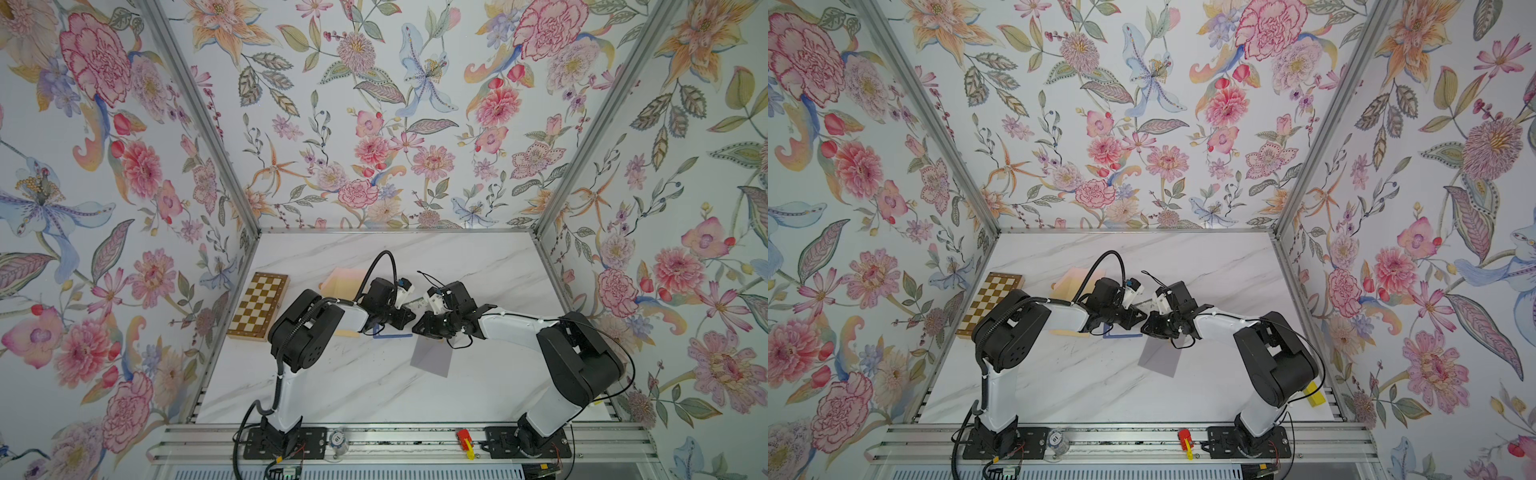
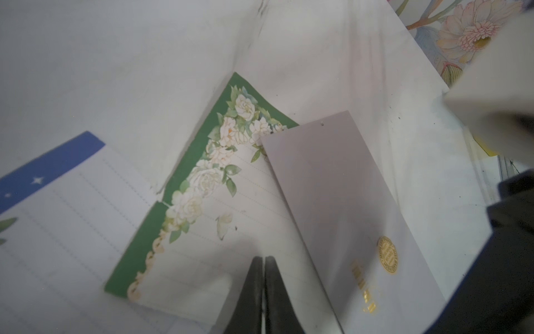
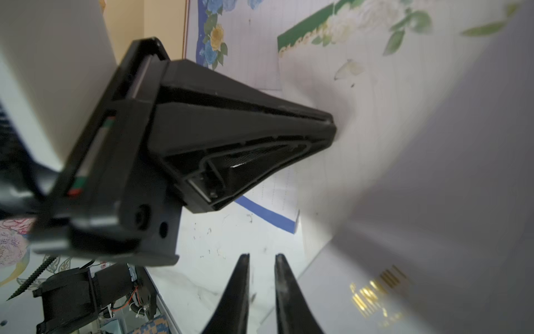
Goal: Fold the letter paper in half and place it into the envelope
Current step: Adjust the envelope at the center of the board.
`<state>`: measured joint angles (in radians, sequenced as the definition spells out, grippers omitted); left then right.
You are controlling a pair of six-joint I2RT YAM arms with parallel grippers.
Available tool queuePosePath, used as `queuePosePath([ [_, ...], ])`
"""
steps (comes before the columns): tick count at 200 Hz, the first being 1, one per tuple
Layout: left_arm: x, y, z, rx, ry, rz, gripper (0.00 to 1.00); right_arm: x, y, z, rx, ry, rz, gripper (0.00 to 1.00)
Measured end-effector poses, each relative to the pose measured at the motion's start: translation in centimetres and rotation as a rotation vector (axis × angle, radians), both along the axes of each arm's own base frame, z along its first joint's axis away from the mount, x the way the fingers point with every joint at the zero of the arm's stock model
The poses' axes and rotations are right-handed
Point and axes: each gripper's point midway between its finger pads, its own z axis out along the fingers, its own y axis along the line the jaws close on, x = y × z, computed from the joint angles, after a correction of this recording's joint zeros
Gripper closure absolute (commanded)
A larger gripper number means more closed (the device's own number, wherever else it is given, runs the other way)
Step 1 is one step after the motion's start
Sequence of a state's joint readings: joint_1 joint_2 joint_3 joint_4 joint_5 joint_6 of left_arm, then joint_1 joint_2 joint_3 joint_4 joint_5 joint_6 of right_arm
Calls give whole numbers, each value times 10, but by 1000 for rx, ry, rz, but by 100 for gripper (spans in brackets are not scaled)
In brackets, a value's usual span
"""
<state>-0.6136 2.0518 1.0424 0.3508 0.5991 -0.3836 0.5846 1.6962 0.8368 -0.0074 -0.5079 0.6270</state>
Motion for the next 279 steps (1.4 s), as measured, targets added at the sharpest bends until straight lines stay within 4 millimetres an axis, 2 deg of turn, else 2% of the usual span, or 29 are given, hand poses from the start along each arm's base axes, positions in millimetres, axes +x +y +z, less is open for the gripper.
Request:
queuePosePath([
  [41,0,1,0,-2,0,-1,92,-14,19,-9,7,30,23,83],
  [62,0,1,0,-2,0,0,91,-18,21,-11,-11,30,22,83],
  [88,0,1,0,-2,0,0,91,-26,10,-25,-72,59,6,83],
  [130,0,1,0,-3,-1,0,92,-24,-4,-26,-133,43,-23,81],
  [157,0,1,-1,-5,-4,0,92,-15,-34,-26,-166,45,-108,81],
  [205,0,2,-1,-12,-12,0,92,-3,-125,-25,-269,79,-348,78],
  [226,0,2,-1,-12,-13,0,92,1,-158,-23,-305,95,-425,76],
  [255,0,2,-1,-14,-15,0,92,0,-181,-24,-342,109,-450,75],
  [279,0,2,-1,-15,-16,0,92,3,-175,-17,-326,85,-396,75],
])
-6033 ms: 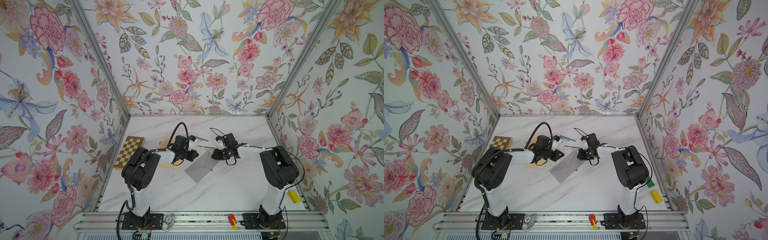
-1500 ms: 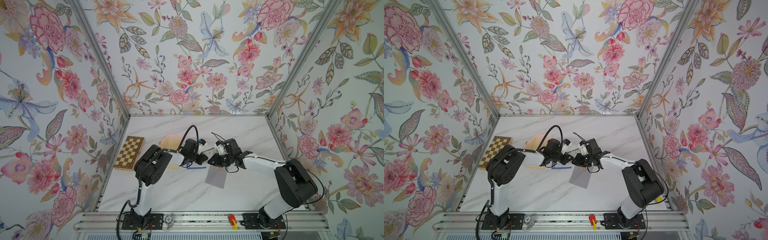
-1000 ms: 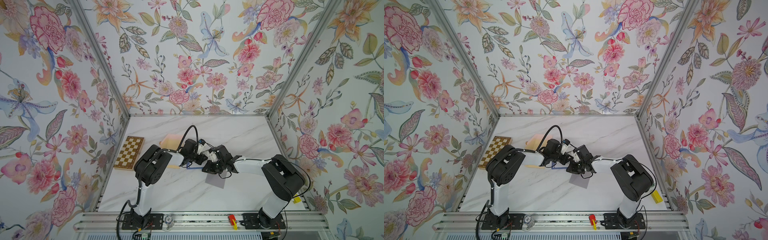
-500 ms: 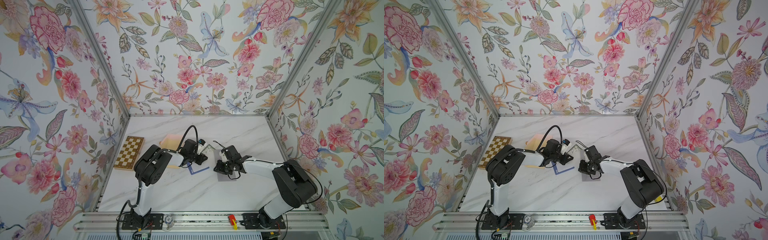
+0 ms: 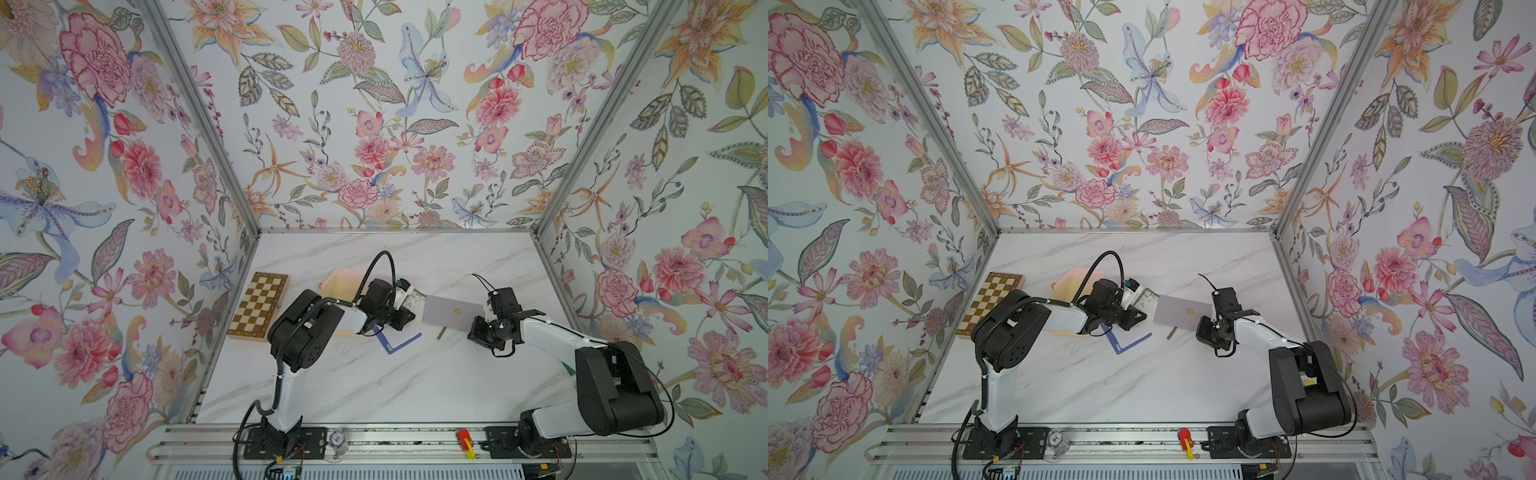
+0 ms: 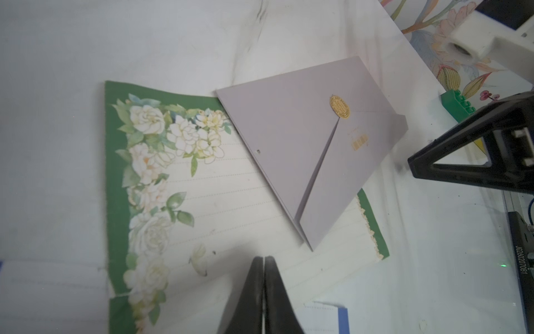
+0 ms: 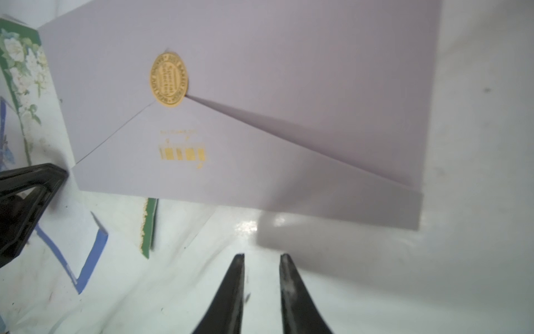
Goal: Fold the letter paper in half and place it into the envelope
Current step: Adjust the envelope at the center of the board.
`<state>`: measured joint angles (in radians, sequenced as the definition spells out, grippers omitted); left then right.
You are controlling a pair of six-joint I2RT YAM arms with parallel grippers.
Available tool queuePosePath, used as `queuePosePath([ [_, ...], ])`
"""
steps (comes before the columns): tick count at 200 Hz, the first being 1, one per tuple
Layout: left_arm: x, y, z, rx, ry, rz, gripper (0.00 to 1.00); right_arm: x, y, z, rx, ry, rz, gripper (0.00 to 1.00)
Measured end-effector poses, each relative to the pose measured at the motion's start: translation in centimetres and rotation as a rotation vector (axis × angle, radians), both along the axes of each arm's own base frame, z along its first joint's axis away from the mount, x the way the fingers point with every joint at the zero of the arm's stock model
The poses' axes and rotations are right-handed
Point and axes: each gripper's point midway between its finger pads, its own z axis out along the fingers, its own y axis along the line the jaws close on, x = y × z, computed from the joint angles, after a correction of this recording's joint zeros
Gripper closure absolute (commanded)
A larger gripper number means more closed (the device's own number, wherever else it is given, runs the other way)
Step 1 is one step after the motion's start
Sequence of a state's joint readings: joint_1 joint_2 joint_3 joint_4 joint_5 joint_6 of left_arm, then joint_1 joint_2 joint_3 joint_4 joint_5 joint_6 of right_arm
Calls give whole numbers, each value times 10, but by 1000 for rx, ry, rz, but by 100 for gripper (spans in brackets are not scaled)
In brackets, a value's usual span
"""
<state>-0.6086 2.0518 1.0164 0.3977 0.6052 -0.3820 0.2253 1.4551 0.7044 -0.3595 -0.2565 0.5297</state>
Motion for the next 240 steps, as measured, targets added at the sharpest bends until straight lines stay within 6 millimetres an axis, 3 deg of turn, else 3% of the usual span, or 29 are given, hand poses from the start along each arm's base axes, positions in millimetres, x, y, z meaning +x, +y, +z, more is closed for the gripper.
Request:
queuePosePath([
  [57,0,0,0,2,-1,-3,91,14,63,30,142,-141,207,76],
  [115,0,0,0,6,-1,-5,92,24,106,10,201,-114,310,77],
  [156,0,0,0,11,-9,-14,92,34,120,7,215,-116,333,78],
  [208,-1,0,0,14,-13,-27,92,55,115,-3,214,-98,276,79],
  [240,-1,0,0,16,-14,-33,92,62,120,3,227,-117,284,79],
])
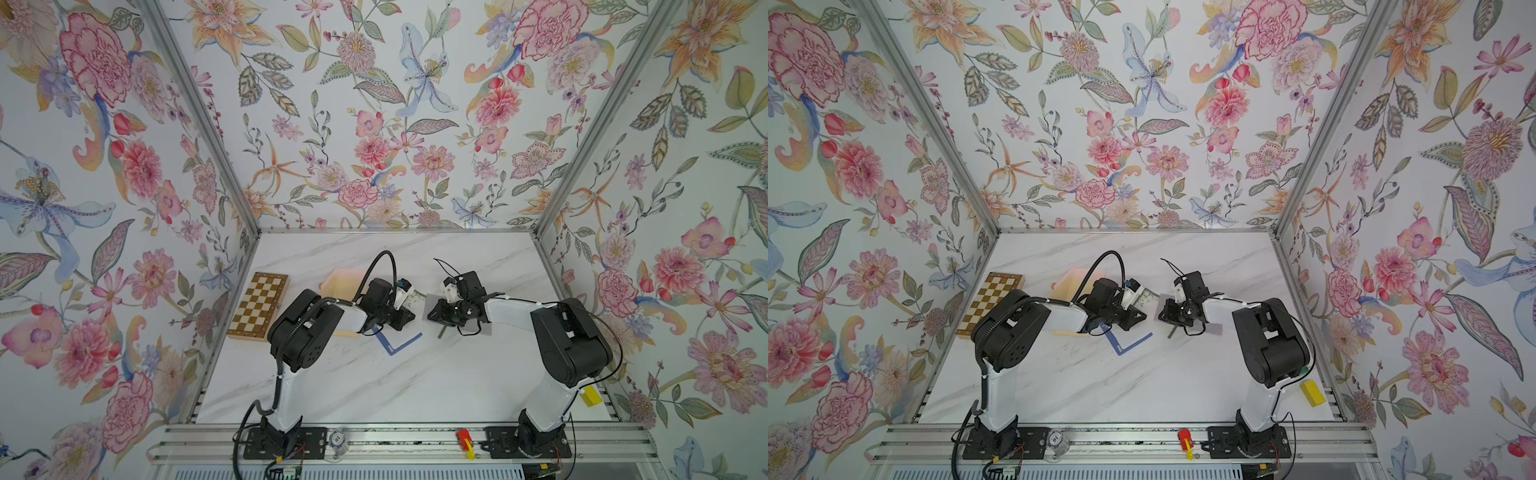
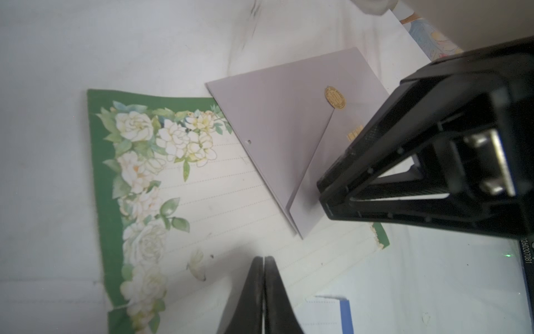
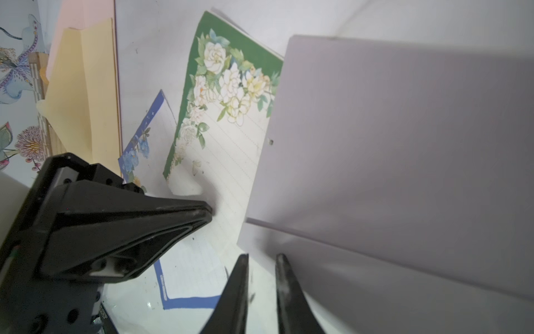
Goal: Fold the letter paper in half and place it into the envelope
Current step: Adjust the envelope at the center of the board.
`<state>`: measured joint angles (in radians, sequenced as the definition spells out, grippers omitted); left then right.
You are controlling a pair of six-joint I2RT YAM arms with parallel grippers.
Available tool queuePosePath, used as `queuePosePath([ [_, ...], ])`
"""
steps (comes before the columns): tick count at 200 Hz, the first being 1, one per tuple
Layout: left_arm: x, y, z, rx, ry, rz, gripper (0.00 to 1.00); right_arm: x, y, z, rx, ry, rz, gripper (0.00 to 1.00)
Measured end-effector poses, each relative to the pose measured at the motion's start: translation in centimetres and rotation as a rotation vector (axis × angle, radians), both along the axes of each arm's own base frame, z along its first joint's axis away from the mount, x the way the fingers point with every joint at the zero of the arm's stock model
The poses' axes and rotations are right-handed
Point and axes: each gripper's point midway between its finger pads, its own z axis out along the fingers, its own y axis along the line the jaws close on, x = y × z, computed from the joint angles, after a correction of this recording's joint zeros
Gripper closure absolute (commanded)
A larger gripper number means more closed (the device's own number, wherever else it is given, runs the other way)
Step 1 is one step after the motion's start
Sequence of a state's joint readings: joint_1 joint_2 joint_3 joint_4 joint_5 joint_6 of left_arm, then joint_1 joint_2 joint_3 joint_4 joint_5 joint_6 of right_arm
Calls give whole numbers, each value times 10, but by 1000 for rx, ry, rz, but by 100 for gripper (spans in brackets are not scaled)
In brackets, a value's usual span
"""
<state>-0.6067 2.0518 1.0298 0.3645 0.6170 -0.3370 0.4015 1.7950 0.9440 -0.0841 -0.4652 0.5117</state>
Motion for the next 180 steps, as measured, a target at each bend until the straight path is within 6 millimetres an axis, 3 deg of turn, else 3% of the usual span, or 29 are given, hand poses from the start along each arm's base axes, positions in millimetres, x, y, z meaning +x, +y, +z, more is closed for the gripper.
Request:
queuePosePath([
  [43,0,0,0,2,-2,-3,92,-17,8,1,4,1,34,79],
  [72,0,0,0,5,-1,-5,92,-32,8,-9,3,33,37,79],
  [116,0,0,0,7,-2,-7,92,-29,9,-8,15,29,16,78],
  [143,0,0,0,8,-8,-12,92,-17,6,-8,6,23,-21,77],
  [180,-1,0,0,10,-20,-23,92,26,-8,-7,-1,-1,-110,76],
])
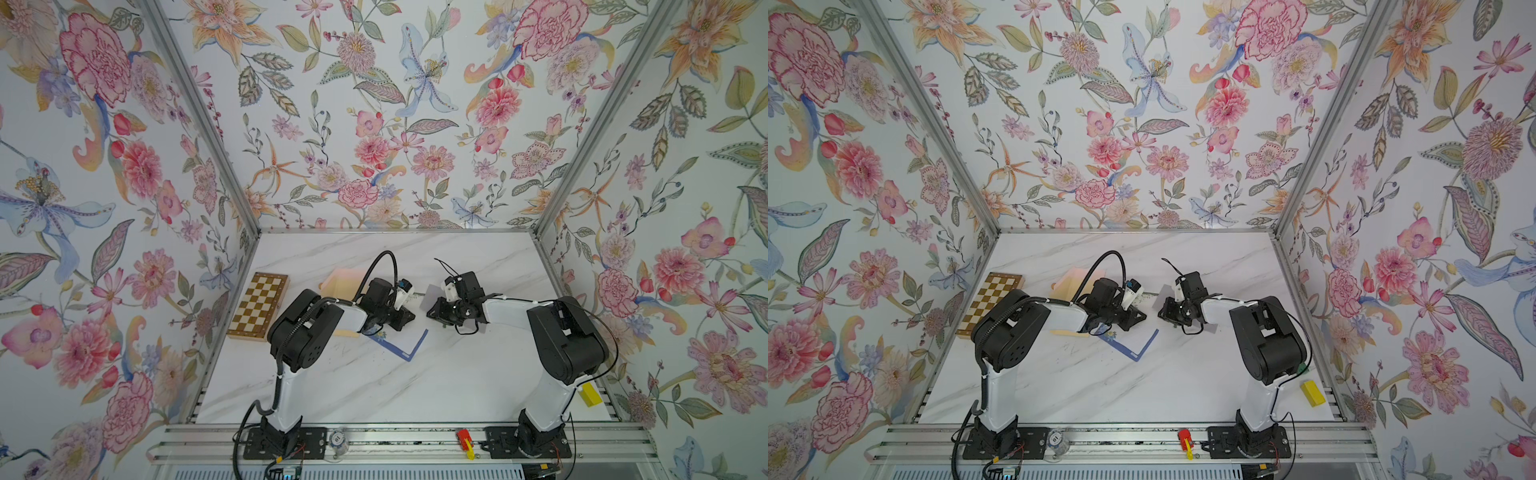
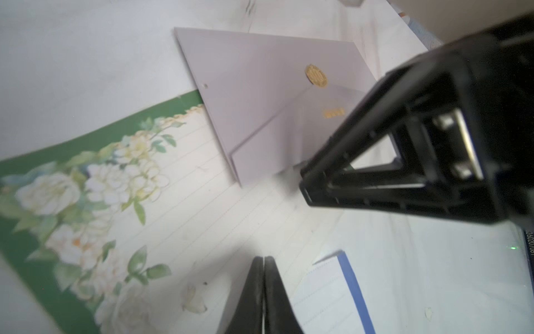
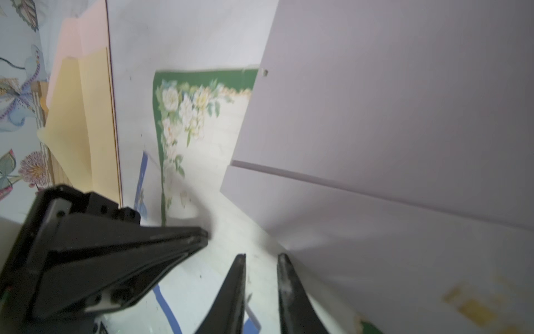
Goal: Fold the letter paper in half and place it into the envelope
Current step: Adjust the envelope at the center of the board.
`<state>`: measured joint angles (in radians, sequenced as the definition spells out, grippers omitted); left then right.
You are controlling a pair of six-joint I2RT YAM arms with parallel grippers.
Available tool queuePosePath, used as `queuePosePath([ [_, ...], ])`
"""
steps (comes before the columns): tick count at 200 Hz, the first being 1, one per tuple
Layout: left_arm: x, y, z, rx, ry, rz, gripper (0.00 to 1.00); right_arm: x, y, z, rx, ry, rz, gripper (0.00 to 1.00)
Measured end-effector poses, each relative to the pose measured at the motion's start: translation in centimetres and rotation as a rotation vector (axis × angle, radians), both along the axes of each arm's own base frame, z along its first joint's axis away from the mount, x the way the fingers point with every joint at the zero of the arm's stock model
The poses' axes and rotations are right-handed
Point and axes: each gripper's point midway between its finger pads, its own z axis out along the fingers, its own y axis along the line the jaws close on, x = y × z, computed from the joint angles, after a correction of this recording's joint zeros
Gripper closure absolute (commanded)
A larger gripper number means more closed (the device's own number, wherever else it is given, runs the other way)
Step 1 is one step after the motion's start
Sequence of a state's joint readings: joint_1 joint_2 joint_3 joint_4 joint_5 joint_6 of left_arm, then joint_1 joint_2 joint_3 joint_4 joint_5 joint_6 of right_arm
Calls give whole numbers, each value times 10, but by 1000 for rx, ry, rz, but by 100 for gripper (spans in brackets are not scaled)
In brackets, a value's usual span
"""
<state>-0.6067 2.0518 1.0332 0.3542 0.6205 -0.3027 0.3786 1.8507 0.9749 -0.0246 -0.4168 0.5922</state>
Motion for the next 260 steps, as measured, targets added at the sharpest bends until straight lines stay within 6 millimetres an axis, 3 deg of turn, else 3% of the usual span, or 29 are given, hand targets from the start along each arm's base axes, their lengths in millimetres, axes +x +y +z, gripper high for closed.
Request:
queuePosePath([
  [60,-1,1,-1,-11,-28,-7,92,71,-8,3,10,-42,-74,75],
  [90,-1,1,-1,-10,-44,-16,91,92,-20,4,-3,-50,-110,74],
  [107,-2,0,1,-12,-47,-19,90,95,-26,5,-12,-57,-109,74],
  [144,-6,4,5,13,-18,-20,87,77,-17,21,-32,-100,-40,73],
  [179,4,1,34,27,-39,-7,86,41,10,47,-51,-162,60,71],
  [209,11,6,54,39,-63,27,86,20,18,36,-90,-147,107,72],
  [227,11,17,50,54,-43,62,86,11,12,24,-116,-117,110,72],
  [260,5,50,20,91,59,146,86,5,6,17,-143,-96,116,72],
])
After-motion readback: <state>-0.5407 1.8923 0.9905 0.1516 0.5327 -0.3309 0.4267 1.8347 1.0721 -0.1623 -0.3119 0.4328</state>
